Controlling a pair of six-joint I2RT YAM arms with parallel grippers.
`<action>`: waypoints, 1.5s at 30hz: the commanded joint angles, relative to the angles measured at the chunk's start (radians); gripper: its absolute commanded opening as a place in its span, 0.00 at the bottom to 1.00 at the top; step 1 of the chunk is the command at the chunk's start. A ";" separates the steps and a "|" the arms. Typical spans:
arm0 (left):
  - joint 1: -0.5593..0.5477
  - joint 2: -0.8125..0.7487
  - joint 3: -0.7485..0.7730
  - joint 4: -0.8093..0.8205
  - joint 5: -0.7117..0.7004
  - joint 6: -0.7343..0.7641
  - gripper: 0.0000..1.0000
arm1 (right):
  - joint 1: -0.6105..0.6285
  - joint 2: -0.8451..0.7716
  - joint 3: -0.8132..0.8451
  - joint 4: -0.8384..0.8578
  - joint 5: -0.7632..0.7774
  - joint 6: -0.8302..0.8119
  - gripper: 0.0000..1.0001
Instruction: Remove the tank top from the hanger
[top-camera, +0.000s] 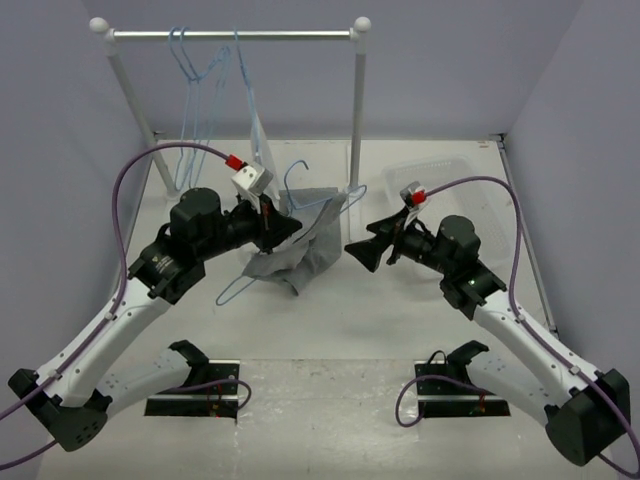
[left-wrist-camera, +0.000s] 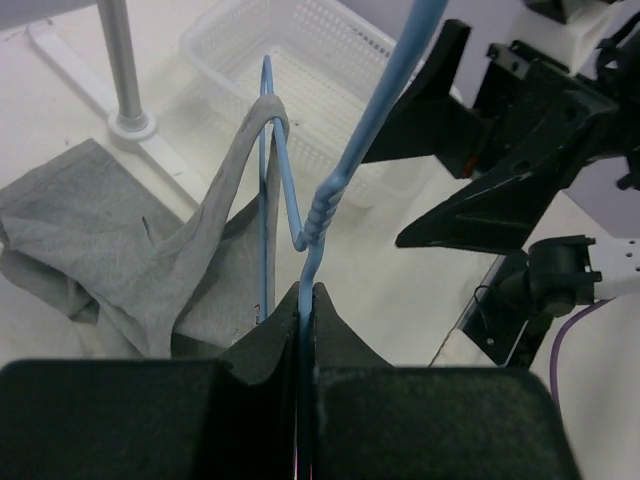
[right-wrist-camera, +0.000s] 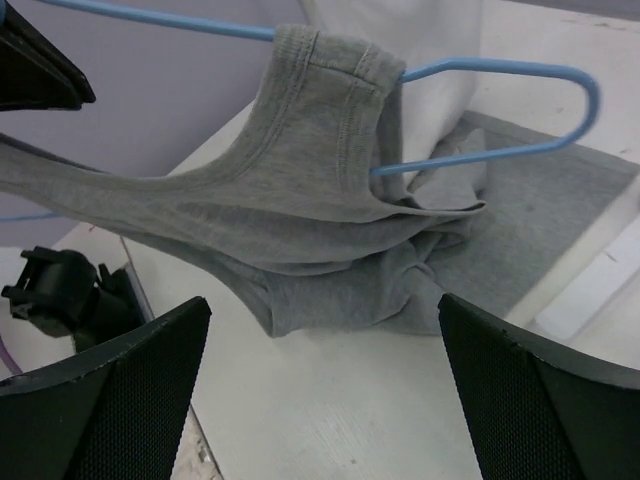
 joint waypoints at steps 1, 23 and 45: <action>-0.005 -0.028 0.004 0.113 0.102 -0.020 0.00 | 0.030 0.062 0.026 0.178 -0.145 -0.006 0.97; -0.007 0.004 0.036 0.088 0.136 0.011 0.00 | 0.035 0.216 0.118 0.369 0.018 0.076 0.47; -0.007 -0.045 0.027 0.045 0.060 0.019 0.00 | 0.032 0.127 0.056 0.240 0.471 0.036 0.00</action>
